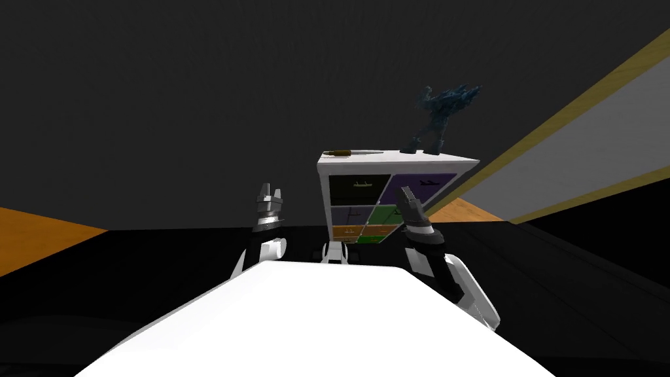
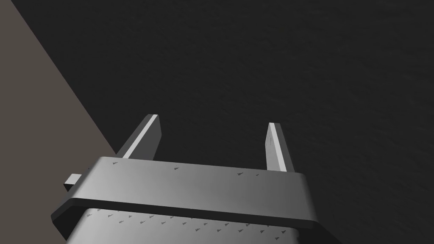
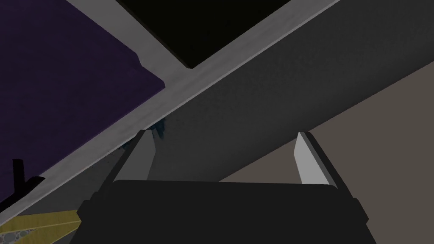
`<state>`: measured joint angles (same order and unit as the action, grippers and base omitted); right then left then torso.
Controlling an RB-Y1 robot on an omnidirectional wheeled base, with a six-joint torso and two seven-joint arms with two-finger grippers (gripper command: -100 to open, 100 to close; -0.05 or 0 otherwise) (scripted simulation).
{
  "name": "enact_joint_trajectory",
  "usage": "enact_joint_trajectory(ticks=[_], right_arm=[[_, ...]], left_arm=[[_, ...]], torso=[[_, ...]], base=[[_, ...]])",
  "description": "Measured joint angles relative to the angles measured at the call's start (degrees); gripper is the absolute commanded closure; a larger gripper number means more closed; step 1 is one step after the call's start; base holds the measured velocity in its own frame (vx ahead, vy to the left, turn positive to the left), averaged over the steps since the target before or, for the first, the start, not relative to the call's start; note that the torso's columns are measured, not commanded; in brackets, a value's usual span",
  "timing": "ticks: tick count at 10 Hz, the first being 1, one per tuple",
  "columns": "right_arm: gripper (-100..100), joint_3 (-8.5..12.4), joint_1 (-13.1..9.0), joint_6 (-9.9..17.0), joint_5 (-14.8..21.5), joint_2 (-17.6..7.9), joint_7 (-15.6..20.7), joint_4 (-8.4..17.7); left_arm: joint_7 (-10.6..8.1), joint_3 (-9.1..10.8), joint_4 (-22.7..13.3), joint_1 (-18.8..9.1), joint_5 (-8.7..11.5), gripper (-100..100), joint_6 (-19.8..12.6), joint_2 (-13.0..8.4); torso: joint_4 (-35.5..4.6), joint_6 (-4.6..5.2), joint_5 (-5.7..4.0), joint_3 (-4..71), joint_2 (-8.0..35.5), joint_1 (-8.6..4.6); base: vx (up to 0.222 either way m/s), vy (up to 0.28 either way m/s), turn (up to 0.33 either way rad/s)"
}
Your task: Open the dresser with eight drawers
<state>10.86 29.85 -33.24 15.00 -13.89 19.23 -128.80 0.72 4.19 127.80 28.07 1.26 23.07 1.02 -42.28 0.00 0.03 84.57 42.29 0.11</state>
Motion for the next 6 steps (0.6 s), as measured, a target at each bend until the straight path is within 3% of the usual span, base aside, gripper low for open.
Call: enact_joint_trajectory(ticks=[6], right_arm=[[-100,4.11,-0.67,-0.04,7.98,-2.64,8.38,0.53]], left_arm=[[0.0,0.0,0.0,0.0,0.0,0,0.0,0.0]], torso=[[0.0,0.0,-0.02,0.01,-0.02,-0.08]], base=[[0.007,0.081,-0.039]])
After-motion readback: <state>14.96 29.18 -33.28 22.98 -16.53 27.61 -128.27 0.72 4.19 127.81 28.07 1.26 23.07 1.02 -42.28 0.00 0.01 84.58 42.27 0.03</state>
